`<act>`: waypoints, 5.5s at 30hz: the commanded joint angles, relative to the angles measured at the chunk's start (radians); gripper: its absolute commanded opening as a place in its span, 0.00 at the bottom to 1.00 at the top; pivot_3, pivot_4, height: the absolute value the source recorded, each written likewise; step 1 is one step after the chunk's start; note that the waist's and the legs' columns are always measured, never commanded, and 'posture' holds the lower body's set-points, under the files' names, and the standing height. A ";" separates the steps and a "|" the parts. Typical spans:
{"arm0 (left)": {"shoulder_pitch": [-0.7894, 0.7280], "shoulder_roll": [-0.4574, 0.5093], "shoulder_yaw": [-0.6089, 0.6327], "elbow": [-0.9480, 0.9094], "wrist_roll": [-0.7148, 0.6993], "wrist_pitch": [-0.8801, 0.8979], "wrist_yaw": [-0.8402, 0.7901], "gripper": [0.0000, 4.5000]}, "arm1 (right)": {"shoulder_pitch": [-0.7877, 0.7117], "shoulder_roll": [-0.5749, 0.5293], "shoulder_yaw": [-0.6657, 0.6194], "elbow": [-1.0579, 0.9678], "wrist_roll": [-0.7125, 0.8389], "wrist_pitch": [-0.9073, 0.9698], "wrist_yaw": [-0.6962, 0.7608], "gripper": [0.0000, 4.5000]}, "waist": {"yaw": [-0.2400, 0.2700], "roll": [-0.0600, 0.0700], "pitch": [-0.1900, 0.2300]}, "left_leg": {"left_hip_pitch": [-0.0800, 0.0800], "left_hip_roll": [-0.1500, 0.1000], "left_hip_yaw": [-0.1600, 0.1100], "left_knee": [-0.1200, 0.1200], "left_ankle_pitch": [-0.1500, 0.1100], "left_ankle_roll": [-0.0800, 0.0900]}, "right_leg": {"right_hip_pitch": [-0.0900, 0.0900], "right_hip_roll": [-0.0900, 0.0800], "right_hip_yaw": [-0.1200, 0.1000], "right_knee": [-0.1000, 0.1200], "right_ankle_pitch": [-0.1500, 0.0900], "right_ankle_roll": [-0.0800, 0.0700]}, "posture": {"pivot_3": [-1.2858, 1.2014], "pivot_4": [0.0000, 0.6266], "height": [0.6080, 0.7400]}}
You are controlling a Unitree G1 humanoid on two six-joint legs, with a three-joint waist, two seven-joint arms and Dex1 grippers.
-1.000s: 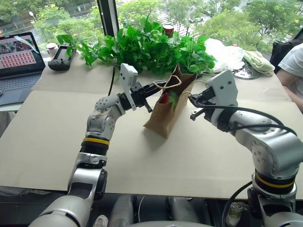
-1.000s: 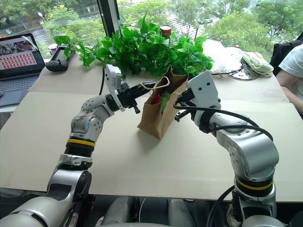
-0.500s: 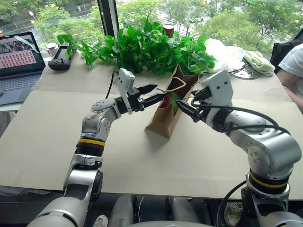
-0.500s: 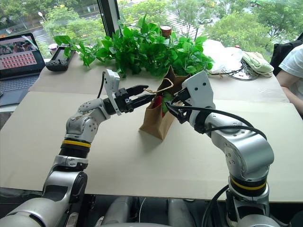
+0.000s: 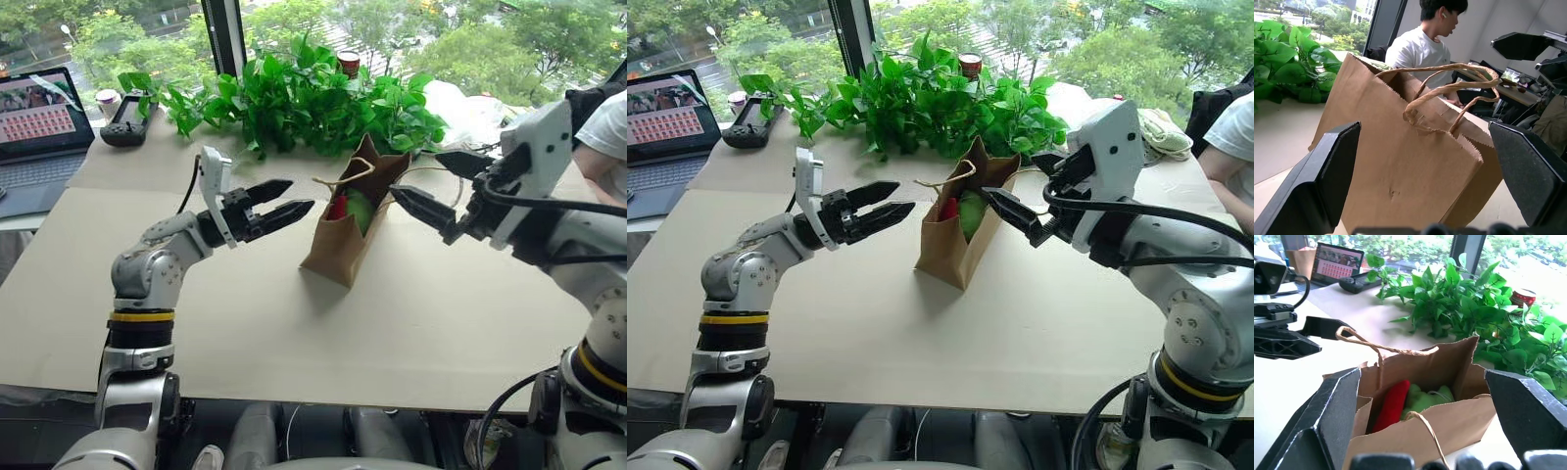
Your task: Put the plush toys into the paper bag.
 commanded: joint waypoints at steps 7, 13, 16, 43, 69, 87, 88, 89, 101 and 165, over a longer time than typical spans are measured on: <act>0.027 -0.016 -0.041 -0.012 0.030 -0.082 -0.008 1.00 | 0.155 -0.183 0.200 0.040 -0.055 -0.135 0.112 0.22 | 0.004 0.000 0.000 | 0.000 -0.001 0.000 0.000 0.000 0.000 | 0.000 -0.001 0.000 -0.001 0.000 0.000 | 0.52 0.24 1.00; 0.027 -0.009 -0.093 0.003 0.077 -0.124 -0.031 1.00 | 0.072 -0.188 0.456 0.289 -0.320 -0.245 -0.001 0.01 | -0.001 0.000 0.000 | 0.001 -0.002 0.001 0.000 0.000 0.000 | 0.000 0.000 0.001 0.000 0.000 0.000 | 0.52 0.24 1.00; 0.022 -0.006 -0.126 0.016 0.116 -0.157 -0.044 1.00 | 0.005 -0.137 0.521 0.361 -0.373 -0.269 -0.018 0.01 | -0.003 0.000 0.000 | 0.000 -0.002 0.001 0.000 0.000 0.000 | -0.001 0.000 0.002 0.000 0.000 0.000 | 0.52 0.24 1.00; 0.012 -0.112 -0.255 -0.007 0.327 -0.270 0.166 1.00 | -0.159 0.151 0.624 0.448 -0.482 -0.237 -0.065 0.01 | 0.003 0.000 0.000 | -0.001 -0.001 0.001 0.000 0.000 0.000 | -0.002 0.000 0.000 0.000 0.000 0.000 | 0.52 0.24 1.00; -0.026 -0.231 -0.230 0.142 0.414 -0.425 0.285 0.01 | -0.132 0.154 0.618 0.403 -0.509 -0.194 -0.051 0.00 | 0.002 0.000 0.000 | -0.001 -0.002 0.001 0.000 0.000 0.000 | -0.002 -0.001 0.000 0.000 0.000 0.000 | 0.52 0.24 1.00; -0.057 -0.258 -0.208 0.218 0.416 -0.452 0.268 0.01 | -0.032 0.072 0.471 0.159 -0.386 -0.122 0.010 0.00 | 0.002 0.000 0.000 | -0.001 -0.002 0.000 0.000 0.000 0.000 | -0.001 -0.001 0.000 0.000 0.000 0.000 | 0.52 0.24 1.00; -0.058 -0.260 -0.202 0.218 0.411 -0.456 0.268 0.01 | -0.021 0.064 0.448 0.158 -0.374 -0.133 0.020 0.00 | 0.002 0.000 0.000 | -0.001 -0.002 0.000 0.000 0.000 0.000 | -0.001 -0.001 0.000 0.000 0.000 0.000 | 0.52 0.24 1.00; -0.059 -0.260 -0.189 0.211 0.396 -0.456 0.262 0.01 | -0.002 0.042 0.413 0.160 -0.360 -0.150 0.043 0.00 | 0.004 0.000 0.000 | -0.001 -0.002 0.000 0.000 0.000 0.000 | -0.001 -0.001 0.000 0.000 0.000 0.000 | 0.52 0.24 1.00; -0.090 0.041 -0.059 0.080 0.138 -0.323 -0.127 0.01 | 0.108 -0.095 0.200 0.233 -0.273 -0.330 0.193 0.00 | -0.006 0.000 0.000 | 0.000 0.000 0.000 0.000 0.000 0.000 | -0.001 0.002 0.001 0.001 0.000 0.000 | 0.52 0.24 1.00; -0.182 0.516 -0.049 0.076 0.082 -0.054 -0.625 0.74 | 0.225 -0.340 0.171 0.303 -0.170 -0.444 0.442 0.00 | 0.004 0.000 0.000 | 0.001 0.000 0.002 0.001 0.000 0.000 | 0.000 0.001 0.000 0.001 0.000 0.000 | 0.52 0.24 1.00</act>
